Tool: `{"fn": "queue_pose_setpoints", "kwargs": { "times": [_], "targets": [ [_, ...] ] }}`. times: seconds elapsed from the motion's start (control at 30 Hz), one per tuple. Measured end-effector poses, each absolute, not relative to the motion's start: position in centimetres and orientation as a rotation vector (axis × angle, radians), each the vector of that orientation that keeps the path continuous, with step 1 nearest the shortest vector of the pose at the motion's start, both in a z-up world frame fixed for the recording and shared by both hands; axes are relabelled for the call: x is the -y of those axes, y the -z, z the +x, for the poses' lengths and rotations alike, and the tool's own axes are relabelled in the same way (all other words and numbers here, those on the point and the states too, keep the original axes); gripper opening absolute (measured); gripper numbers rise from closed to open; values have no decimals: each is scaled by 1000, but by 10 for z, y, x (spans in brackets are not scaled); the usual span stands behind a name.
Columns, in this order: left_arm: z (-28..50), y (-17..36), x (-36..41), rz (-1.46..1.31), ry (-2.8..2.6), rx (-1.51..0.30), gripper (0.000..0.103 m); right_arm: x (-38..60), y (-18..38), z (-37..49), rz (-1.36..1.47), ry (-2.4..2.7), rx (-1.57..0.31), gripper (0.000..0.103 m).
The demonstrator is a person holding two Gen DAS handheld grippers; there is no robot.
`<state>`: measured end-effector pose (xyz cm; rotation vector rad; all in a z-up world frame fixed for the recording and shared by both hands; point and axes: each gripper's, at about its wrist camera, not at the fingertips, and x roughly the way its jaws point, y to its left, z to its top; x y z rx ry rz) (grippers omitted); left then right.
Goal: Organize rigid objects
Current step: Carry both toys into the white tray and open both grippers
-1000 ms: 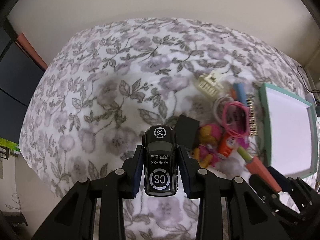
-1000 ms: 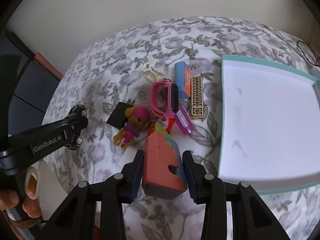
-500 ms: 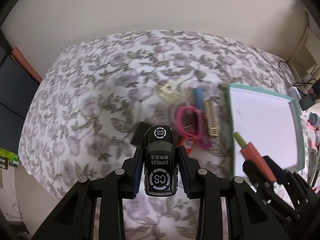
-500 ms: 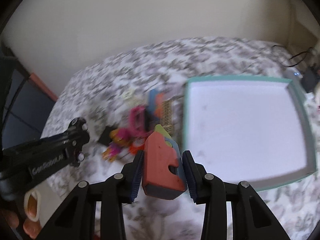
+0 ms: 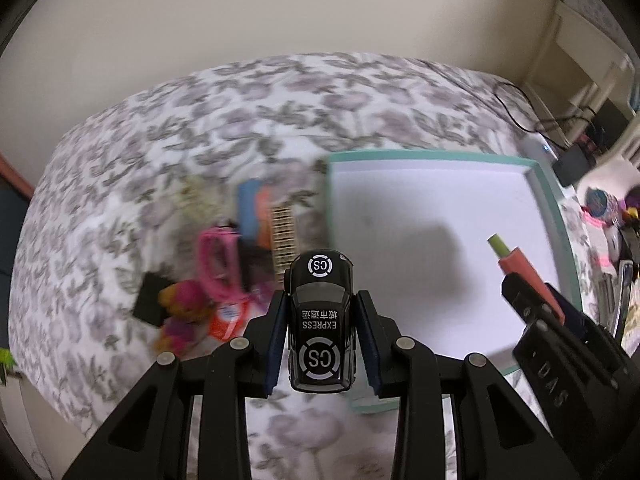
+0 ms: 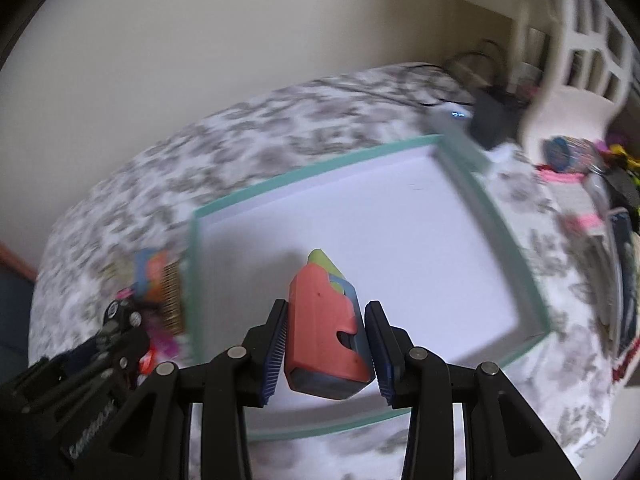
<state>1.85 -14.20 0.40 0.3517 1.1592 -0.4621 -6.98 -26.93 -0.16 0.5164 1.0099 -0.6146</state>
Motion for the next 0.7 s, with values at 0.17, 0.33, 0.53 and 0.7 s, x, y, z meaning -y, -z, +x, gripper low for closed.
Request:
{"fn": "queue_pose_setpoints", "kwargs": {
  "times": [0.17, 0.33, 0.53, 0.7],
  "targets": [
    [10, 15, 167, 387, 511, -1157, 35, 297, 6, -85, 536, 721, -1005, 41],
    [0, 35, 182, 404, 561, -1168, 35, 316, 13, -93, 532, 792, -1008, 41],
    [-10, 49, 191, 432, 590, -1183, 35, 327, 15, -98, 525, 831, -1001, 41],
    [-12, 50, 187, 434, 591, -1179, 35, 323, 18, -95, 510, 826, -1020, 41]
  ]
}}
